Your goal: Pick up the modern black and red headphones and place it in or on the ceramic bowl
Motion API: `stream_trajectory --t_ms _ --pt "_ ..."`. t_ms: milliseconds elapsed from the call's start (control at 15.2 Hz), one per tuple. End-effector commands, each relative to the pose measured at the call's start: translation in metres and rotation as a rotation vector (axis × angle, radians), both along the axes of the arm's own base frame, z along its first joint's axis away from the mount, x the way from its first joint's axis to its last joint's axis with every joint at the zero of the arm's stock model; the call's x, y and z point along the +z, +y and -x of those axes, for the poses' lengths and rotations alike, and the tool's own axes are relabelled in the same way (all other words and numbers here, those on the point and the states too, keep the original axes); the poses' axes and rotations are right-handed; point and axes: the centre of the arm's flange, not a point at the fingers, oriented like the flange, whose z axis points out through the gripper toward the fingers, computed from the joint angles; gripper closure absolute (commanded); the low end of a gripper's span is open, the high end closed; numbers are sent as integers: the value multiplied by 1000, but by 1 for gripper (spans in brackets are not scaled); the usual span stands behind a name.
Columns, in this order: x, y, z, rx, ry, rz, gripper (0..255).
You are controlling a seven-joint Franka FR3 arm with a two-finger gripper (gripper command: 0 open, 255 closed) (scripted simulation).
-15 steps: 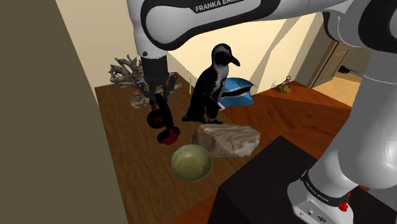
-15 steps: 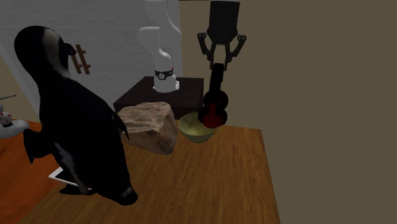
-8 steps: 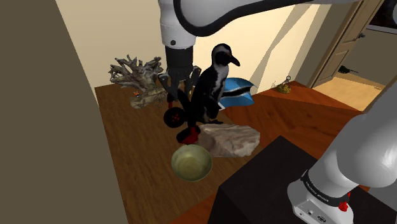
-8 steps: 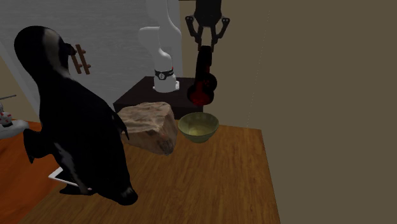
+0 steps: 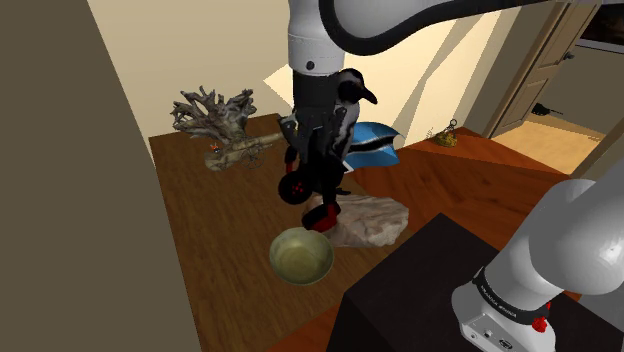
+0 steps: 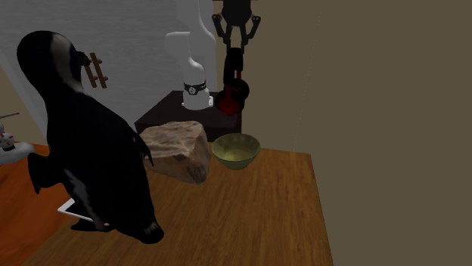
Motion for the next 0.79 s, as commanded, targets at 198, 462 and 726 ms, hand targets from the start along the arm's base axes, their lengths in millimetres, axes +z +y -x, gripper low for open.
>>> stream_trajectory --t_ms 198,462,726 --pt "-26 0 0 0 -1 -1 255" --pt "-47 0 0 0 -1 -1 255" --pt "-68 0 0 0 -1 -1 255"
